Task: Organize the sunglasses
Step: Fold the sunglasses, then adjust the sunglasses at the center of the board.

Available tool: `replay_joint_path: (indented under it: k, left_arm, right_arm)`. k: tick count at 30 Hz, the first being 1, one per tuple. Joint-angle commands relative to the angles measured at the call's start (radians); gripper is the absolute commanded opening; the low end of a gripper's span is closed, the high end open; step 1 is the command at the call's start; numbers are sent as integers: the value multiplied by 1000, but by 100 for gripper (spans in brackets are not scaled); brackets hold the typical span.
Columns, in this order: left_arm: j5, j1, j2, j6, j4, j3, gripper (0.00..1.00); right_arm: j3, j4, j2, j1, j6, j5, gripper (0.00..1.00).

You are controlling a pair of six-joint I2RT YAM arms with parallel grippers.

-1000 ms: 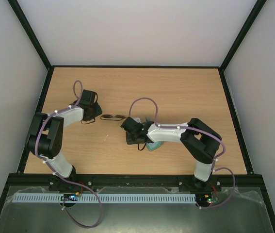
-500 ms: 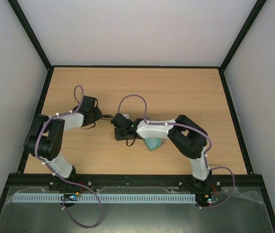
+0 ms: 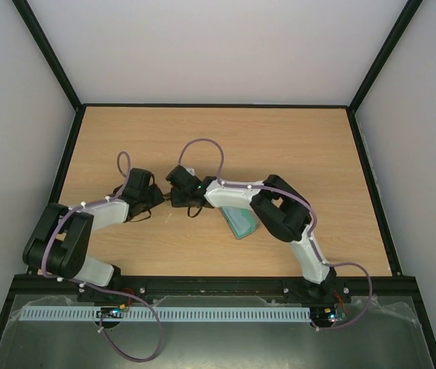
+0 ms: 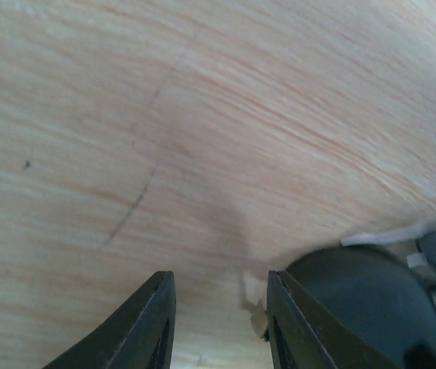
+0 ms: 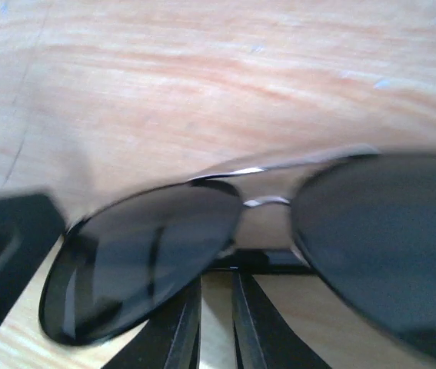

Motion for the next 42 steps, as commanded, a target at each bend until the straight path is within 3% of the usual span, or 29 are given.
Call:
replay_joint_path:
  k: [1, 10, 16, 22, 32, 42]
  left_arm:
    - [39, -12, -38, -21, -97, -72, 36]
    - [29, -11, -100, -12, -144, -57, 36]
    - [33, -12, -109, -16, -145, -54, 36]
    - [28, -12, -142, -11, -170, -52, 41]
    - [26, -8, -177, -5, -216, -20, 63]
    - [95, -18, -286, -14, -244, -81, 61]
  right_arm:
    - [-12, -57, 18, -49, -9, 28, 14]
    - [-227, -1, -203, -46, -37, -10, 22]
    - [-283, -25, -302, -56, -55, 22, 27]
    - [-248, -35, -340, -67, -71, 15, 33]
    - [-122, -54, -265, -116, -100, -9, 45]
    - [-2, -110, -195, -231, -180, -18, 46]
